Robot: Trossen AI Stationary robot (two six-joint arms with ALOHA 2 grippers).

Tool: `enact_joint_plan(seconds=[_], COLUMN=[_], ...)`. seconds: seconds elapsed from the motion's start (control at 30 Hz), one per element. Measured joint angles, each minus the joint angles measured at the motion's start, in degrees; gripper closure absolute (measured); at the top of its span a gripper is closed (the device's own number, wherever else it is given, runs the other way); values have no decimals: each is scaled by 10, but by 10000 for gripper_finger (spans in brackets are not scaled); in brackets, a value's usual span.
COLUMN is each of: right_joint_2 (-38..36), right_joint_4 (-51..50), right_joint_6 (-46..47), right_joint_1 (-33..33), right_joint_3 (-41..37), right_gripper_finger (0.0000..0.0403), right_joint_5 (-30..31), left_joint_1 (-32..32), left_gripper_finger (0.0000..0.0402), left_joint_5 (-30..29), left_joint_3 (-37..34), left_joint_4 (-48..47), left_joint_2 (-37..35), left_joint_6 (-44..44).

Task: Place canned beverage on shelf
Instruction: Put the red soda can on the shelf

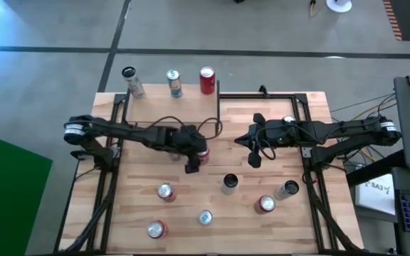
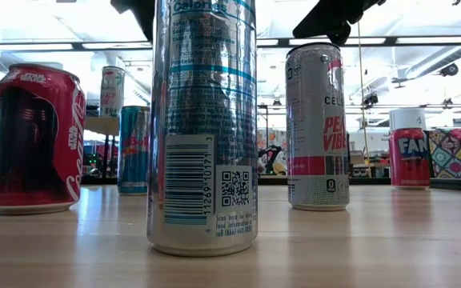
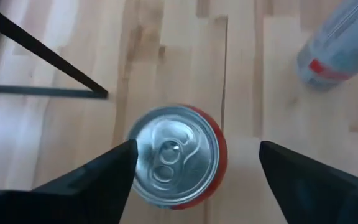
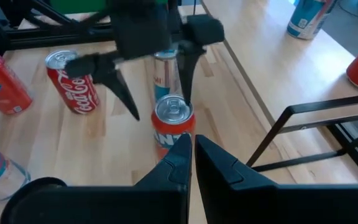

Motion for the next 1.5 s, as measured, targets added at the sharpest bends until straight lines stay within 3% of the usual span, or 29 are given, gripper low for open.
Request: enact_joint_plan(seconds=[0.17, 0.87, 1.5], right_joint_2=[0, 0, 0], right_joint_4=[-2, -4, -3], right_joint_6=[0, 5, 6], right_joint_1=[0, 0, 0], right_joint_3=[0, -2, -10], right_gripper_finger=[390, 390, 390], right_joint_5=[0, 0, 0], left_joint_1=[5, 21, 35], left_gripper_finger=[67, 67, 74], left_joint_5=[-26, -30, 3], left_joint_3=[0, 36, 13], left_joint_4=[6, -25, -2], left_joint_2=[12, 9, 50], left_joint_6=[-8, 28, 28])
